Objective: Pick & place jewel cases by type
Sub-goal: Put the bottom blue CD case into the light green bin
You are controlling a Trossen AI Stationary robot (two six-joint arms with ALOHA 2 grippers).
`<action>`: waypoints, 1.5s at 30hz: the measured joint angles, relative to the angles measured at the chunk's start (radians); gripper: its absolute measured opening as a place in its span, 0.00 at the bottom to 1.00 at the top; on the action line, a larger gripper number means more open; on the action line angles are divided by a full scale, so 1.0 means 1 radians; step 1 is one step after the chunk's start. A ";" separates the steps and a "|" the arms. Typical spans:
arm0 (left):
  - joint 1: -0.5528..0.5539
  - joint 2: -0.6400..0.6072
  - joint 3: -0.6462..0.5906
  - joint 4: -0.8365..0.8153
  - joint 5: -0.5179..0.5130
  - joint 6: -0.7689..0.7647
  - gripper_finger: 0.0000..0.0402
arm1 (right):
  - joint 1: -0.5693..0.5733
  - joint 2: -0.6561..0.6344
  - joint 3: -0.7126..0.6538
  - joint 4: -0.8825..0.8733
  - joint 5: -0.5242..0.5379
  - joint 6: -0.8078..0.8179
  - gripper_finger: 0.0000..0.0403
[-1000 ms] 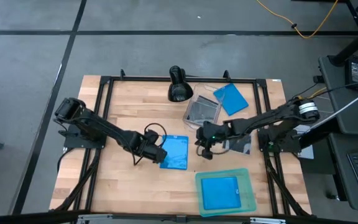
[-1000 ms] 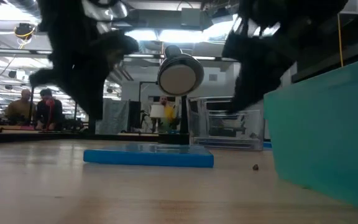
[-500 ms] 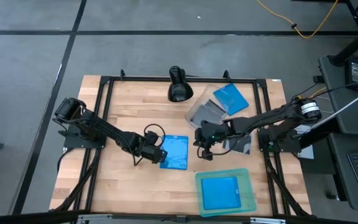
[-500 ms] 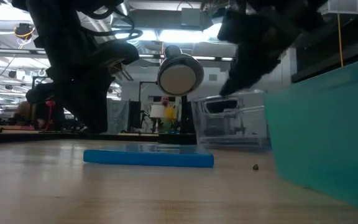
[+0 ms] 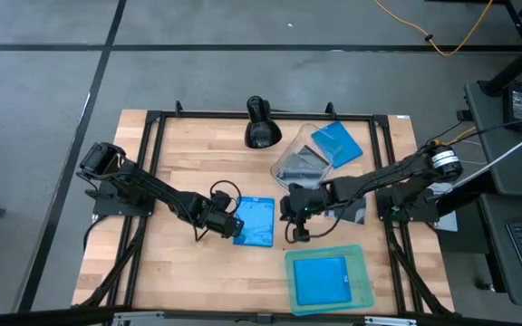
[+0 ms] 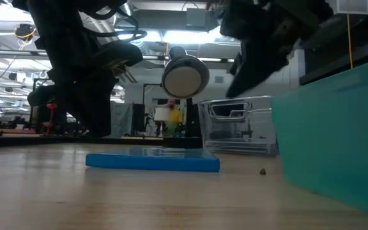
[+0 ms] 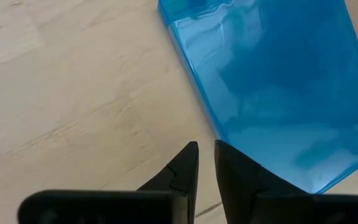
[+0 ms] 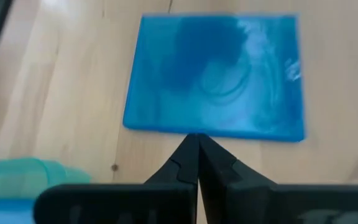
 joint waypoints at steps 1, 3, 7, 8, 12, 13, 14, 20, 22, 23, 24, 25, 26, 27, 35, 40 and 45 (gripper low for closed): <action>0.000 0.000 0.000 0.000 -0.001 0.000 0.12 | 0.010 0.015 0.000 0.000 0.000 0.007 0.01; 0.000 0.000 0.000 0.000 -0.003 0.000 0.13 | 0.022 0.041 0.000 0.006 0.001 0.027 0.01; 0.000 0.000 0.000 0.000 -0.004 0.000 0.14 | 0.028 0.086 0.006 0.020 0.024 0.034 0.01; 0.000 0.000 0.000 0.000 -0.004 0.000 0.15 | 0.027 0.099 0.006 0.023 0.034 0.037 0.01; 0.000 -0.001 0.000 0.000 -0.004 0.000 0.16 | 0.027 0.141 0.002 0.000 0.020 0.045 0.01; 0.000 -0.001 0.000 0.000 -0.004 0.000 0.17 | 0.028 0.147 0.002 -0.008 0.020 0.044 0.01; -0.001 -0.001 0.000 0.000 -0.004 0.000 0.17 | 0.029 0.150 0.003 -0.028 0.018 0.041 0.01; -0.012 -0.001 0.000 0.000 -0.003 0.000 0.19 | 0.038 0.147 0.109 -0.201 0.092 -0.050 0.01; -0.012 -0.001 0.000 0.000 -0.003 0.000 0.19 | 0.038 0.148 0.145 -0.229 0.112 -0.077 0.01; -0.012 -0.001 0.000 0.000 -0.003 0.000 0.19 | 0.038 0.147 0.159 -0.233 0.118 -0.084 0.01; -0.012 -0.001 0.000 0.001 -0.003 0.000 0.19 | 0.038 0.147 0.173 -0.232 0.120 -0.086 0.01; -0.012 -0.001 0.000 0.000 -0.003 0.000 0.19 | 0.038 0.147 0.186 -0.233 0.121 -0.087 0.01; -0.012 -0.001 0.000 0.001 -0.003 0.000 0.19 | 0.038 0.147 0.197 -0.233 0.120 -0.086 0.01; -0.012 -0.001 0.000 0.000 -0.003 -0.004 0.19 | 0.039 0.147 0.207 -0.228 0.117 -0.085 0.01; -0.023 -0.001 0.000 0.000 -0.003 -0.008 0.19 | 0.057 0.164 0.225 -0.148 0.035 -0.158 0.01; -0.026 -0.001 0.000 -0.001 -0.003 -0.008 0.19 | 0.055 0.227 0.225 -0.104 -0.066 -0.154 0.01; -0.026 -0.001 0.000 0.000 -0.003 -0.011 0.19 | 0.047 0.262 0.225 -0.086 -0.152 -0.139 0.01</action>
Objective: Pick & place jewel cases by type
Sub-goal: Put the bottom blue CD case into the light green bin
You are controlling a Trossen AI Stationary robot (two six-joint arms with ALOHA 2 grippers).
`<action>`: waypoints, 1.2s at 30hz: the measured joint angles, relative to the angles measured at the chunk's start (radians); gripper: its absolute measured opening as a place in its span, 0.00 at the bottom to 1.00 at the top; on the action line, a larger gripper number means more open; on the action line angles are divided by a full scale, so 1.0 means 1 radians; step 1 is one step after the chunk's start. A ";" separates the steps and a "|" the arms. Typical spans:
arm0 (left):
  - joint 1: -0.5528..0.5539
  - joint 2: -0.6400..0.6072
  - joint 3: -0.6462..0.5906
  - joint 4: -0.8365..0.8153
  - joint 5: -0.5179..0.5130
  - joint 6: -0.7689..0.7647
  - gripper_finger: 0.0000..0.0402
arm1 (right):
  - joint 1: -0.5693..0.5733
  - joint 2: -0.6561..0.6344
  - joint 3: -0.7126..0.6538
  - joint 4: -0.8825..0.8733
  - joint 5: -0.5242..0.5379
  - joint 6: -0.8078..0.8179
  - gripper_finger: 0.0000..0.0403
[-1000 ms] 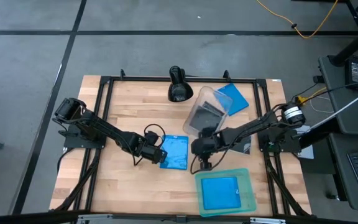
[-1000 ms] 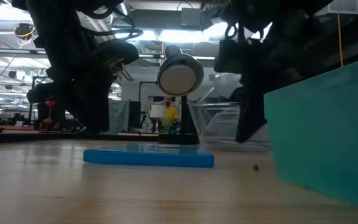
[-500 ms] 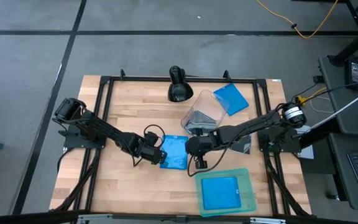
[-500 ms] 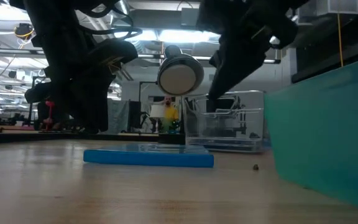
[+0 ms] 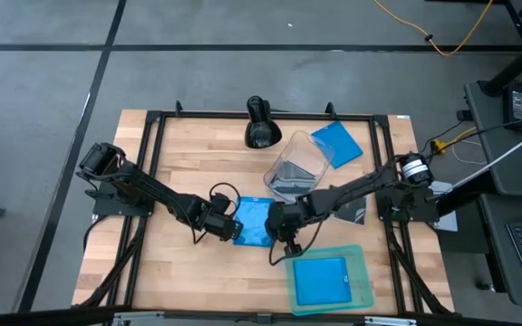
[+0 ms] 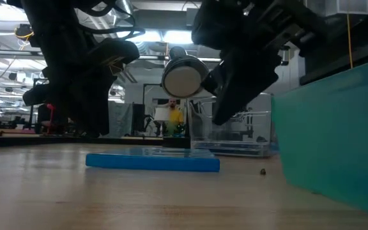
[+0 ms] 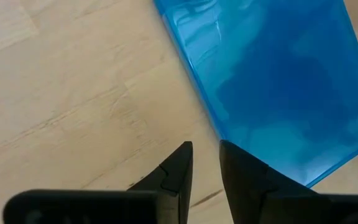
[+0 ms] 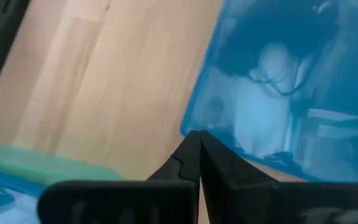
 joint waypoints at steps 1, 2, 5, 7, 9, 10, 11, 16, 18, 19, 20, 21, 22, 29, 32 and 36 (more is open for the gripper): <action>0.000 0.000 0.000 0.000 0.000 0.000 0.19 | -0.003 0.002 0.000 -0.001 0.001 0.000 0.01; -0.002 0.000 0.000 0.000 -0.001 0.000 0.19 | -0.006 0.004 0.000 -0.006 0.003 0.000 0.01; -0.006 0.000 0.000 0.003 -0.001 -0.004 0.19 | -0.012 0.004 -0.007 -0.017 0.011 -0.001 0.01; -0.010 0.000 0.000 0.003 -0.003 -0.007 0.19 | -0.019 0.004 -0.022 -0.016 0.011 -0.002 0.01; -0.014 0.000 0.000 0.003 -0.015 -0.012 0.19 | -0.028 0.004 -0.042 -0.022 0.011 -0.005 0.01; -0.016 0.000 0.000 0.003 -0.021 -0.019 0.19 | -0.034 0.004 -0.051 -0.025 0.011 -0.010 0.01; -0.019 0.000 0.000 0.004 -0.026 -0.023 0.19 | -0.042 0.004 -0.061 -0.026 0.012 -0.022 0.01; -0.020 0.000 0.000 0.014 -0.031 -0.024 0.19 | -0.089 0.005 -0.103 -0.035 0.017 -0.027 0.01; -0.020 0.000 0.000 0.023 -0.036 -0.024 0.19 | -0.106 0.005 -0.113 -0.037 0.037 -0.027 0.01; -0.020 0.000 0.000 0.024 -0.037 -0.024 0.19 | -0.114 0.005 -0.116 -0.042 0.043 -0.027 0.01; -0.020 0.000 0.000 0.024 -0.037 -0.024 0.19 | -0.120 0.005 -0.117 -0.044 0.043 -0.027 0.01; -0.020 0.000 0.000 0.025 -0.037 -0.024 0.19 | -0.123 0.005 -0.117 -0.042 0.043 -0.024 0.01; -0.020 0.000 0.000 0.025 -0.037 -0.024 0.19 | -0.124 0.004 -0.117 -0.039 0.044 -0.021 0.01; -0.020 0.000 0.000 0.023 -0.049 -0.042 0.19 | -0.103 0.003 -0.117 -0.030 0.088 0.067 0.01; -0.018 0.000 0.000 0.023 -0.059 -0.075 0.19 | -0.099 0.002 -0.117 -0.001 0.102 0.074 0.01; -0.010 0.000 0.000 0.014 -0.055 -0.079 0.19 | -0.099 0.015 -0.116 0.026 0.103 0.079 0.01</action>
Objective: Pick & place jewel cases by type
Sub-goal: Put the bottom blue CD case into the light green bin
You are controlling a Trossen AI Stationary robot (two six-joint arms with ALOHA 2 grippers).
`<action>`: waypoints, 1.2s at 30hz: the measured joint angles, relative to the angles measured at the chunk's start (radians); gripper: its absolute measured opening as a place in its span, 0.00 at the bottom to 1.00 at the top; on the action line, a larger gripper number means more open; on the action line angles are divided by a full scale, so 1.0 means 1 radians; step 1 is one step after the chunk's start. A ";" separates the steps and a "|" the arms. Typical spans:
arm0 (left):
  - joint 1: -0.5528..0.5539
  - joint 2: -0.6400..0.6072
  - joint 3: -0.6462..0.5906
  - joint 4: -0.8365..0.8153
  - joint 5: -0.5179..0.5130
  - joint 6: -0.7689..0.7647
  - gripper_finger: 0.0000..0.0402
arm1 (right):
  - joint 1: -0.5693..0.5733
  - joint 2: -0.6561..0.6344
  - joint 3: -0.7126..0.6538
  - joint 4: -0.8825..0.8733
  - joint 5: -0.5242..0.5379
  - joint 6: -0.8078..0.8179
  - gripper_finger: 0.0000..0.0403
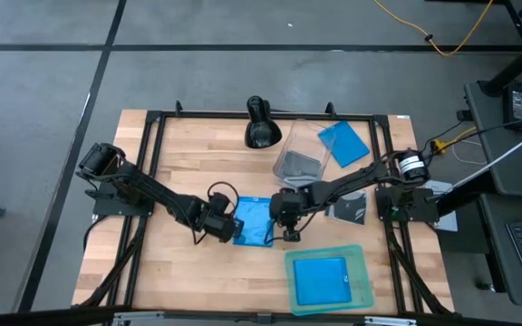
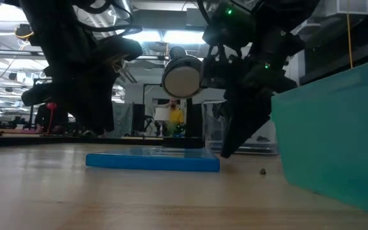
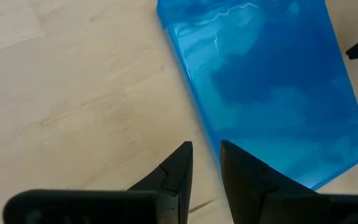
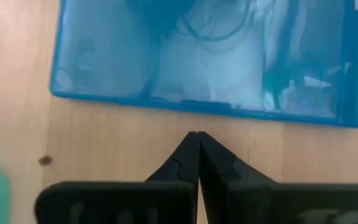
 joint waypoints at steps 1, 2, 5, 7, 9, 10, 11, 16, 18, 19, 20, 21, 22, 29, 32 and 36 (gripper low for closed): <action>0.002 0.000 0.000 0.000 0.000 0.000 0.19 | 0.000 0.008 0.000 0.002 0.000 0.000 0.01; 0.006 0.000 0.000 0.001 0.000 0.000 0.19 | 0.000 0.016 0.000 0.011 0.000 0.000 0.01; 0.014 0.000 0.000 0.016 0.002 0.001 0.19 | -0.001 0.033 0.004 0.018 -0.006 0.000 0.01; 0.019 0.000 0.000 0.025 0.000 0.018 0.19 | -0.001 0.044 0.004 0.020 -0.016 -0.001 0.01; 0.022 0.000 0.000 0.041 0.000 0.037 0.22 | -0.001 0.046 0.004 0.021 -0.017 -0.004 0.01; 0.024 0.000 0.000 0.041 -0.001 0.043 0.24 | -0.001 0.046 0.004 0.022 -0.017 -0.007 0.01; 0.026 0.000 0.000 0.038 -0.001 0.047 0.26 | -0.001 0.047 0.004 0.024 -0.018 -0.014 0.01; 0.053 0.000 0.000 0.028 0.000 0.045 0.43 | -0.003 0.048 0.003 0.037 -0.020 -0.023 0.01; 0.064 0.007 0.000 0.028 0.000 0.045 0.48 | -0.003 0.049 0.003 0.042 -0.020 -0.023 0.01; 0.069 0.013 0.000 0.030 0.008 0.046 0.50 | -0.003 0.049 0.003 0.044 -0.020 -0.023 0.01; 0.073 0.022 0.000 0.034 0.018 0.049 0.52 | -0.003 0.050 0.002 0.047 -0.020 -0.023 0.01; 0.076 0.033 0.000 0.048 0.032 0.053 0.53 | -0.003 0.050 0.002 0.049 -0.020 -0.023 0.01; 0.079 0.048 0.000 0.065 0.046 0.053 0.54 | -0.003 0.050 0.002 0.050 -0.021 -0.023 0.01; 0.078 0.136 0.000 0.178 0.068 0.055 0.54 | -0.003 0.051 0.002 0.055 -0.021 -0.027 0.01; 0.078 0.154 0.001 0.226 0.060 0.036 0.54 | -0.003 0.051 0.001 0.061 -0.021 -0.029 0.01; 0.078 0.154 -0.001 0.248 0.052 0.039 0.54 | -0.011 0.051 0.000 0.065 -0.026 -0.031 0.01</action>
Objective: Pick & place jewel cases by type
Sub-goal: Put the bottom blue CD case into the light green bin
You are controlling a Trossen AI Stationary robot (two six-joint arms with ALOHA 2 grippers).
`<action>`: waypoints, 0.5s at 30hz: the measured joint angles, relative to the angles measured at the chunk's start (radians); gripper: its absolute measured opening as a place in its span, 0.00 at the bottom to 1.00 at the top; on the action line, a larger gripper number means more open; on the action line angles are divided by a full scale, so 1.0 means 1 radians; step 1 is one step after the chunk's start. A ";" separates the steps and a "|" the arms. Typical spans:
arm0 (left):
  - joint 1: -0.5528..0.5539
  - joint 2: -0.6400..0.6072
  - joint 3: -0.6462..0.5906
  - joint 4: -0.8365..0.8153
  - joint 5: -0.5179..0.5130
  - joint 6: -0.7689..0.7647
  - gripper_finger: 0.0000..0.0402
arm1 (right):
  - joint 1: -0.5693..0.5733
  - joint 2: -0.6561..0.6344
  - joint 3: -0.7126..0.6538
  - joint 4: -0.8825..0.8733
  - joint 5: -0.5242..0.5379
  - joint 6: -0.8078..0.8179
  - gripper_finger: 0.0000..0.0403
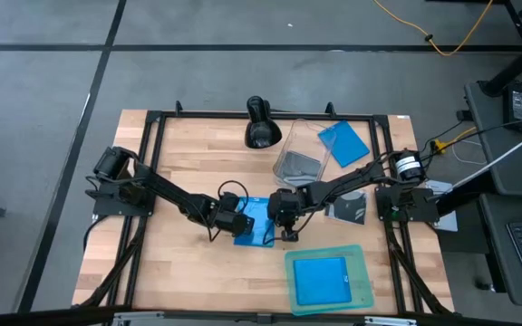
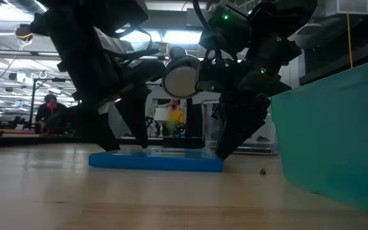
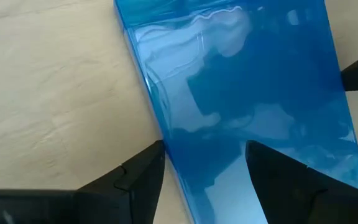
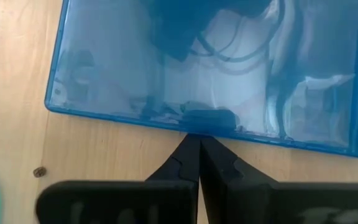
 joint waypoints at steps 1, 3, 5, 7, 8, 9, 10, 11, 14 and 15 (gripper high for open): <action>0.000 -0.008 -0.001 0.003 -0.001 0.000 0.54 | -0.003 0.000 0.000 0.001 0.000 -0.001 0.01; -0.004 -0.019 -0.003 0.007 -0.018 -0.002 0.53 | -0.009 0.000 0.000 0.001 -0.005 -0.011 0.01; -0.013 -0.034 -0.006 0.011 -0.032 -0.004 0.53 | -0.015 0.000 0.000 0.003 -0.019 -0.020 0.01; -0.017 -0.053 -0.008 0.012 -0.048 -0.005 0.53 | -0.019 0.000 0.000 0.003 -0.024 -0.023 0.01; -0.020 -0.070 -0.008 0.009 -0.052 -0.004 0.53 | -0.021 0.000 -0.001 0.003 -0.024 -0.025 0.01; -0.023 -0.082 -0.008 0.007 -0.058 0.001 0.53 | -0.022 0.000 -0.001 0.002 -0.026 -0.026 0.01; -0.026 -0.092 -0.008 0.006 -0.063 0.008 0.53 | -0.022 0.000 -0.001 0.002 -0.026 -0.027 0.01; -0.029 -0.099 -0.008 0.004 -0.064 0.011 0.53 | -0.022 0.000 -0.001 0.002 -0.026 -0.032 0.01; -0.043 -0.140 -0.007 -0.002 -0.095 0.014 0.53 | -0.022 0.000 -0.001 0.003 -0.026 -0.045 0.01; -0.048 -0.150 -0.005 -0.005 -0.107 0.014 0.53 | -0.022 0.000 -0.001 0.003 -0.026 -0.045 0.01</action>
